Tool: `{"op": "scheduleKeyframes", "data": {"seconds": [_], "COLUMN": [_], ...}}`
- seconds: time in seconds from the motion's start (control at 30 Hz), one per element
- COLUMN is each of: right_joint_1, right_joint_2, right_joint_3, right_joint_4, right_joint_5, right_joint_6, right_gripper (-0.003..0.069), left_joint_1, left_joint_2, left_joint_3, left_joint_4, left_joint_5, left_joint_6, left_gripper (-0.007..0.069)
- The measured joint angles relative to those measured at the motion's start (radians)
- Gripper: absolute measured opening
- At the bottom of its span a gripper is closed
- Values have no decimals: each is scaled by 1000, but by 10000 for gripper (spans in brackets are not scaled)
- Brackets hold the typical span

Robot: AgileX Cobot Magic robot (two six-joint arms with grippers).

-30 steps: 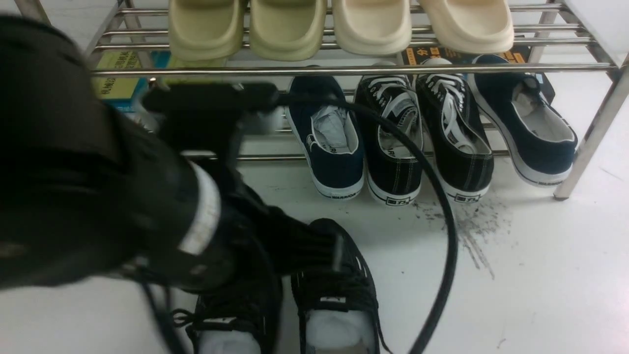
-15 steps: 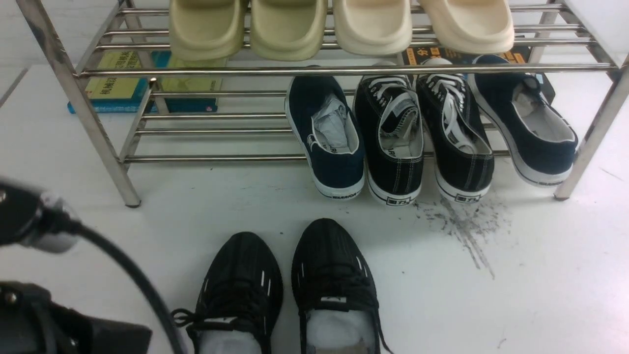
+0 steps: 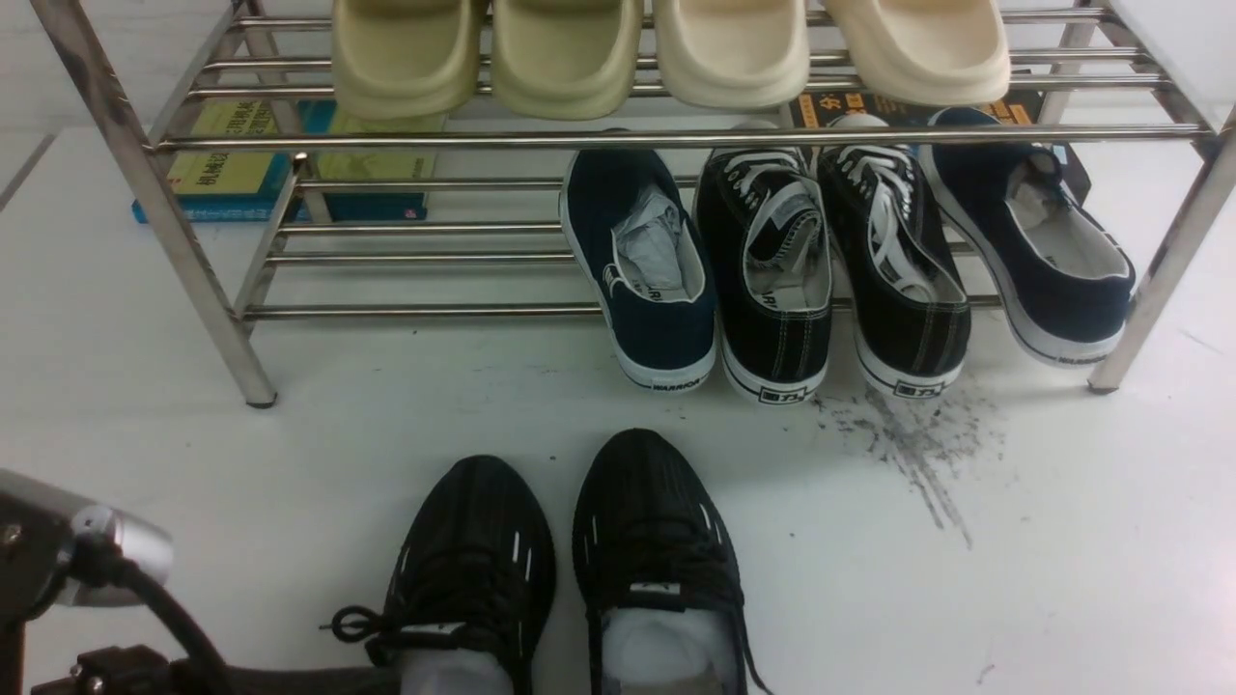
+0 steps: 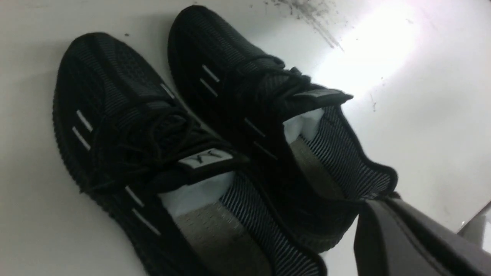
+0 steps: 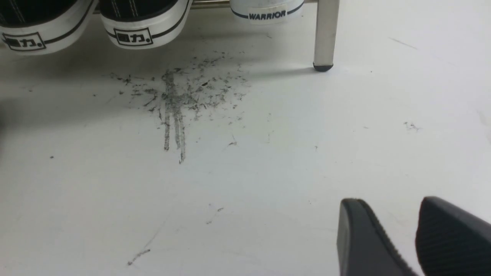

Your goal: Take the shoes off the shelf with your hand on the white table.

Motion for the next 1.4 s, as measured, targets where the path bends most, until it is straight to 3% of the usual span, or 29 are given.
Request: {"op": "scheduleKeyframes", "data": {"seconds": [0.4, 0.5, 0.73, 0.87, 0.9, 0.97, 1.17, 1.4], "right_joint_1": [0, 0, 0, 0, 0, 0, 0, 0], "right_joint_2": [0, 0, 0, 0, 0, 0, 0, 0], "right_joint_3": [0, 0, 0, 0, 0, 0, 0, 0], "right_joint_4": [0, 0, 0, 0, 0, 0, 0, 0], "right_joint_5": [0, 0, 0, 0, 0, 0, 0, 0], "right_joint_6": [0, 0, 0, 0, 0, 0, 0, 0], "right_gripper": [239, 239, 239, 239, 239, 239, 239, 239], "left_joint_1": [0, 14, 203, 379, 462, 521, 698, 847], "left_joint_2": [0, 0, -70, -146, -175, -195, -348, -470], "left_joint_3": [2, 2, 59, 148, 190, 220, 322, 423], "left_joint_4": [-3, -39, -267, -459, -511, -529, -473, -283], "left_joint_5": [56, 52, -12, -108, -140, -158, -175, -174], "left_joint_6": [-1, 48, 405, 678, 774, 817, 831, 637], "left_gripper": [12, 15, 18, 18, 18, 19, 19, 24]}}
